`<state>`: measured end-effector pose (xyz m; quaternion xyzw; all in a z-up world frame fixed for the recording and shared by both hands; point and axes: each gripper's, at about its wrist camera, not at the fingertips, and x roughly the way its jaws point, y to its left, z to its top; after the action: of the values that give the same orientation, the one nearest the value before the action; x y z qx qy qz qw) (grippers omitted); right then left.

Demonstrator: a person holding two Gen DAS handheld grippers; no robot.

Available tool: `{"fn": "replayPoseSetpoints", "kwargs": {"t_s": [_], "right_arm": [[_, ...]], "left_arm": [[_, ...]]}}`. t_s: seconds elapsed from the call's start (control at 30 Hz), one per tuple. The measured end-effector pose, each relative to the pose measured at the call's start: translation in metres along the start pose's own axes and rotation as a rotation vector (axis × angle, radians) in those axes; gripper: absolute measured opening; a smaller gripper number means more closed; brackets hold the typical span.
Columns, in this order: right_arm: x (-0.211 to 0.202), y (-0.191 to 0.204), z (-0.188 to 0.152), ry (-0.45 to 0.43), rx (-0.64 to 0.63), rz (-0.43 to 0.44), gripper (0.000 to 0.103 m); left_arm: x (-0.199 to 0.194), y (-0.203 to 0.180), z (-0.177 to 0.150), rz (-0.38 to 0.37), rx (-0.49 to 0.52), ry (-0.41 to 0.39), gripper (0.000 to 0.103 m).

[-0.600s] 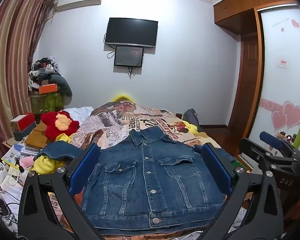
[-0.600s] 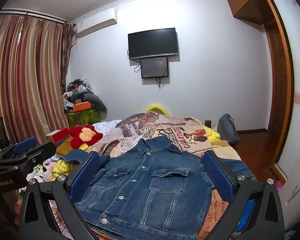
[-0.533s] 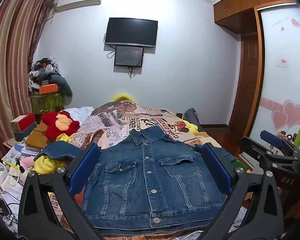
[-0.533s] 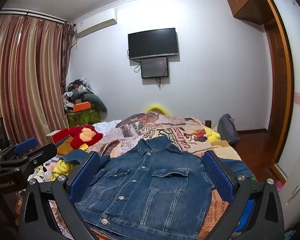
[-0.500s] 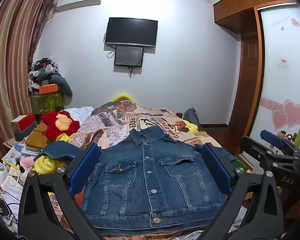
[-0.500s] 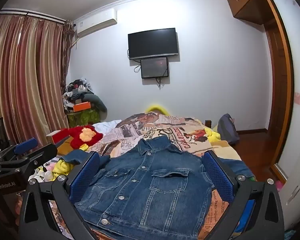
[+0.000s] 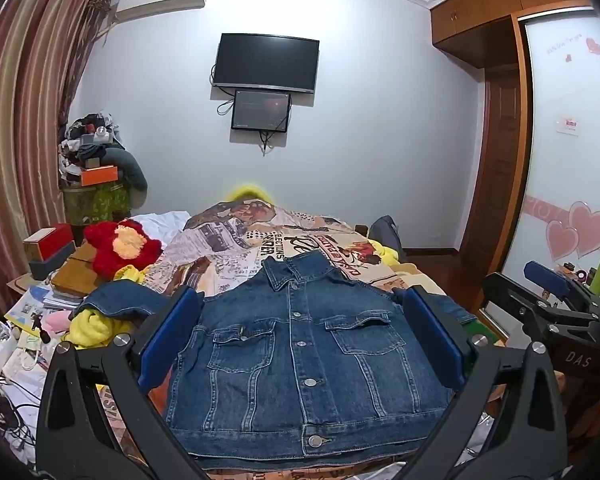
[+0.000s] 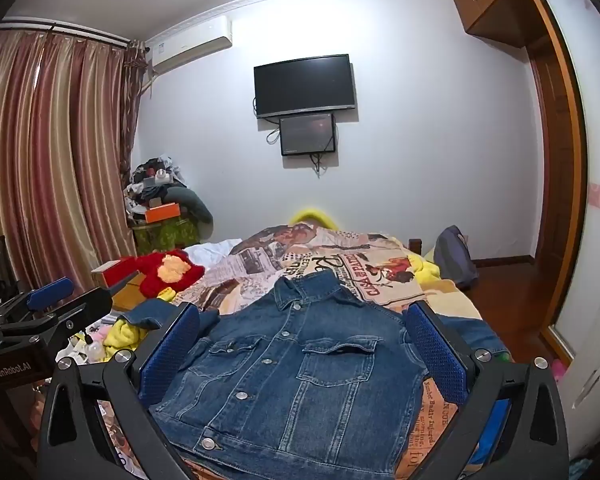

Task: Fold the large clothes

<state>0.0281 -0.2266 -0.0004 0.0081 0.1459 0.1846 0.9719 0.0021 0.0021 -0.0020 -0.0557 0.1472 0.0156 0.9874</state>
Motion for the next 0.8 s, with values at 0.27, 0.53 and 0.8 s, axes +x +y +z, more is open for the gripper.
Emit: {"fn": "replayPoseSetpoints", "kwargs": {"t_s": [0.27,0.53,0.8], "right_arm": [[0.000,0.000,0.000,0.001,0.000,-0.002,0.103],[0.001,-0.002,0.002,0.002,-0.001,-0.005,0.103],[0.006,-0.003,0.000,0.002,-0.006,-0.003,0.103]], "left_arm": [[0.000,0.002,-0.001,-0.001,-0.003,0.002,0.103],[0.003,0.003,-0.002,-0.003,-0.002,0.014,0.103],[0.011,0.004,-0.002,0.005,-0.004,0.033,0.103]]}}
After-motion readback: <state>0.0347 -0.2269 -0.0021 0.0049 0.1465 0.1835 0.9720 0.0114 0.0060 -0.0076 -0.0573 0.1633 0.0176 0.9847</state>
